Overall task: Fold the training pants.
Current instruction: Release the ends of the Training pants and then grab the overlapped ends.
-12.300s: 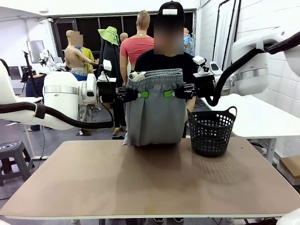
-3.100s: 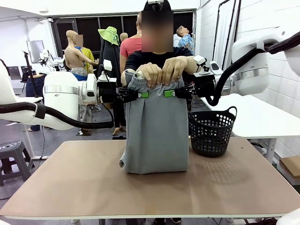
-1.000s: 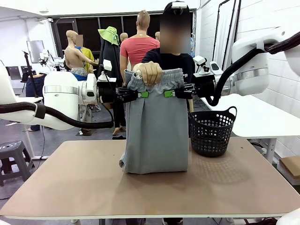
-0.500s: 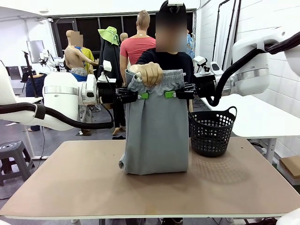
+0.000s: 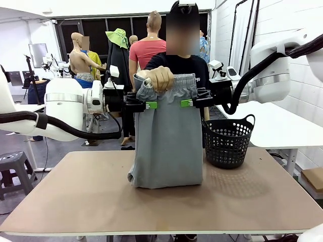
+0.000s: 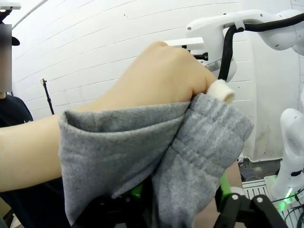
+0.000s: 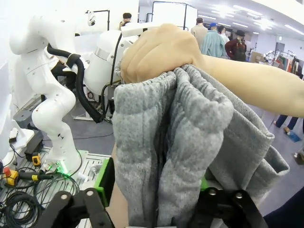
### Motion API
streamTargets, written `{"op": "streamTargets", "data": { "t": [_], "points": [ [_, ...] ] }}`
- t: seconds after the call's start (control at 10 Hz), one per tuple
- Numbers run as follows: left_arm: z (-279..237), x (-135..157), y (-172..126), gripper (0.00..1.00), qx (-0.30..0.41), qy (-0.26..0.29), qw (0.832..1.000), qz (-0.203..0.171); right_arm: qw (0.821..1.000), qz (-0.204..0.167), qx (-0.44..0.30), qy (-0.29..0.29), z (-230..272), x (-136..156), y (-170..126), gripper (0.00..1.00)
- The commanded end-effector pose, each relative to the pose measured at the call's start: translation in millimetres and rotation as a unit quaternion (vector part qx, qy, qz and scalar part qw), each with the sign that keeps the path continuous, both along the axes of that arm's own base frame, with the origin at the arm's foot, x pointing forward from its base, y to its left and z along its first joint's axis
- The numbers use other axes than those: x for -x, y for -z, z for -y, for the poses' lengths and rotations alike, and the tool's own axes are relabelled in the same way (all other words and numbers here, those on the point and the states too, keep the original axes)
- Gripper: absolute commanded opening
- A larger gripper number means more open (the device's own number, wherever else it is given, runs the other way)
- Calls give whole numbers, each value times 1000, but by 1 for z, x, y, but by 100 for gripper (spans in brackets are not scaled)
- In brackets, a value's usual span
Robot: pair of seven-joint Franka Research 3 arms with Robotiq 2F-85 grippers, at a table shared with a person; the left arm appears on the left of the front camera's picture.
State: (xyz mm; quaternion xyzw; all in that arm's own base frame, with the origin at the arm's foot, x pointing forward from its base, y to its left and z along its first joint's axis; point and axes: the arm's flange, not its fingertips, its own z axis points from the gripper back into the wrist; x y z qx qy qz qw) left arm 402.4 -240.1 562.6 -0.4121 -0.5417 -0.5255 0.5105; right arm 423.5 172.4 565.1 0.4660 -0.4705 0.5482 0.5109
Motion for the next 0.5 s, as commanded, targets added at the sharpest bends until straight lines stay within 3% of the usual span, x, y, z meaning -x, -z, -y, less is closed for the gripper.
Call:
{"op": "streamTargets", "data": {
  "t": [0.0, 0.2, 0.4],
  "points": [
    [-5, 5, -1, 100, 11, -19, 1000, -4, 1000, -11, -5, -2, -1, 0, -3, 100],
    [-8, 6, -1, 100, 14, -26, 1000, -4, 1000, -13, -3, 0, -2, 0, -3, 100],
    [-11, 10, 0, 100, 12, -36, 999, -3, 1000, 13, 18, 16, 0, 0, 0, 100]
  ]
}}
